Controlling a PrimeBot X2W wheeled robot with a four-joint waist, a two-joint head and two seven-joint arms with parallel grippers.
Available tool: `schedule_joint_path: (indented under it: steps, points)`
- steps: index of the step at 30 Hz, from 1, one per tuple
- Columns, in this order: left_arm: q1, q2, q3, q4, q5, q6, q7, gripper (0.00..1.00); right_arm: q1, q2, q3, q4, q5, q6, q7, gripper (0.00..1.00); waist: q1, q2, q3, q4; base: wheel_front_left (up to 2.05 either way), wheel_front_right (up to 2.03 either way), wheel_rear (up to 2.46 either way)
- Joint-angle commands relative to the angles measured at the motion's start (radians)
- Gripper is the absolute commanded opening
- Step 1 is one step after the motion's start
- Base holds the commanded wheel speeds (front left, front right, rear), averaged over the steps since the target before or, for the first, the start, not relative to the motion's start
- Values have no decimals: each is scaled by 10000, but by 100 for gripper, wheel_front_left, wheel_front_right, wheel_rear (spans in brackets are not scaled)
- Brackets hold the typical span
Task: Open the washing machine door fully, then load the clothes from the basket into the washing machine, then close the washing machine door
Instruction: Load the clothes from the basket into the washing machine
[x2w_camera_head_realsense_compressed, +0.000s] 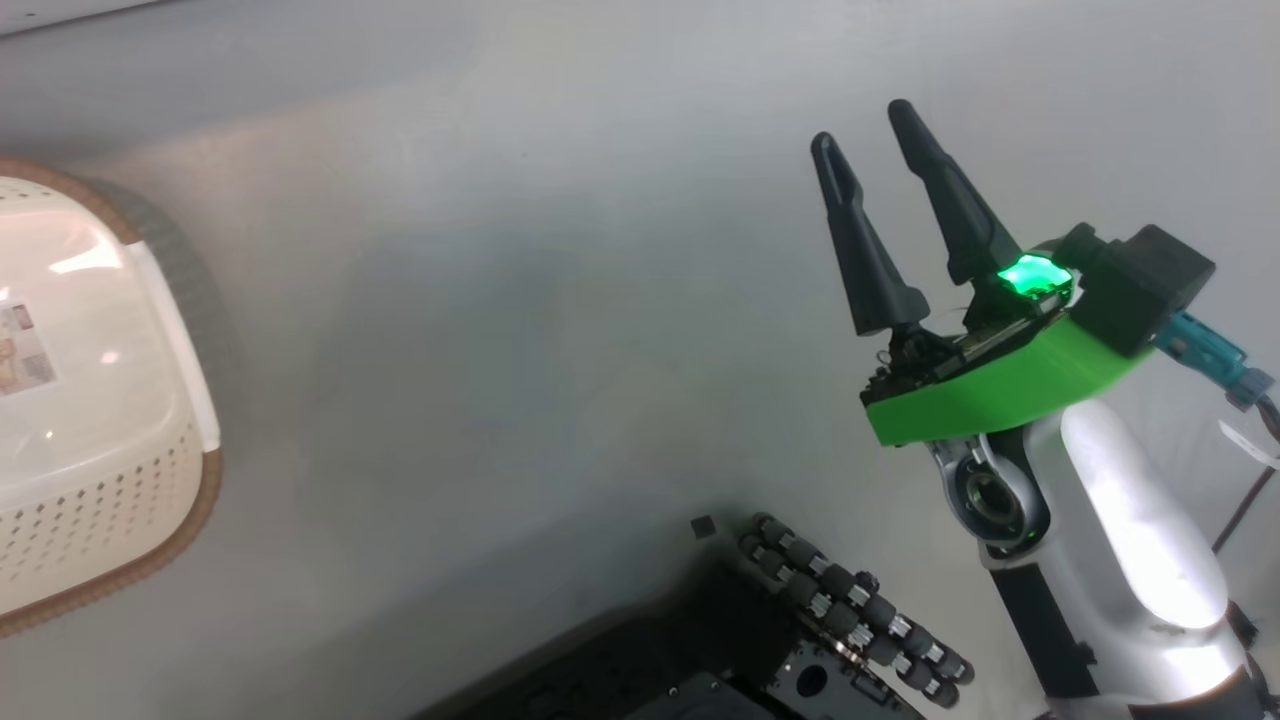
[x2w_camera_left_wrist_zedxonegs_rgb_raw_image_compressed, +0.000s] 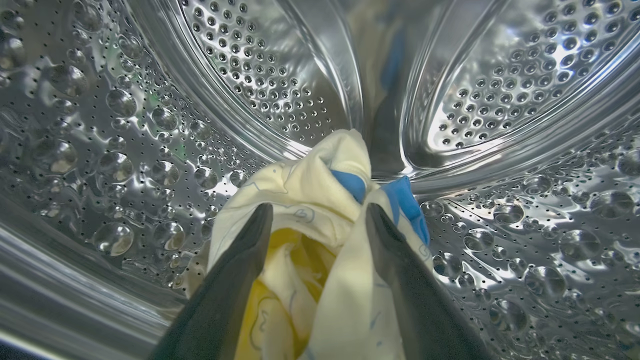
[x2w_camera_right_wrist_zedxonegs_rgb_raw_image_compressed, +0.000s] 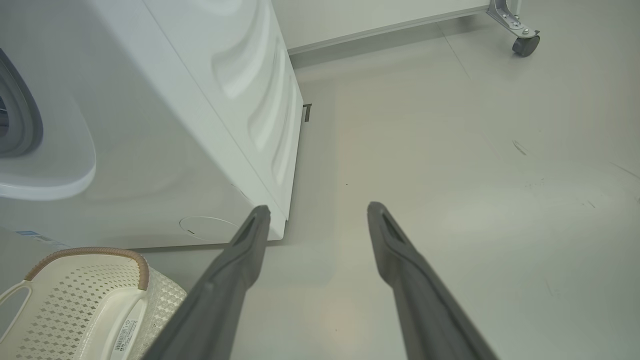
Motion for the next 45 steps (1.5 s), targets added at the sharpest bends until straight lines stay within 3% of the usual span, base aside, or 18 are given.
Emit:
schedule_joint_path:
  steps: [1, 14, 20, 28, 37, 45]
  points:
    - [94, 365, 275, -386, -39, 46, -92, 100, 235, -77, -6, -226, -90, -29, -64, 100, 0, -1, -119, 149, 0, 0, 0]
    - [2339, -90, 541, -642, -786, 76, -1555, 100, 450, -77, -496, -201, -671, -29, -64, 100, 0, -1, -1097, 995, 0, 0, 0]
    - [4704, -462, 940, -1674, -1410, 419, -2633, 100, 730, -77, -769, -146, -934, -29, -64, 100, 0, -1, -1834, 1472, 0, 0, 0]
    - [7639, -1142, 1190, -3644, -1817, 1233, -3670, 100, 1085, -77, -1041, -96, -1390, -29, -65, 100, 0, -1, -2756, 1991, 0, 0, 0]
    - [10198, -1967, 819, -5346, -1449, 2315, -4447, 100, 1485, -77, -1519, -155, -2170, -29, 104, 100, 0, -1, -3837, 2649, 0, 0, 0]
    - [11700, -2541, 383, -5992, -995, 2724, -4749, 100, 1973, -77, -2031, -549, -2706, -29, 627, 100, 0, -1, -4720, 3248, 0, 0, 0]
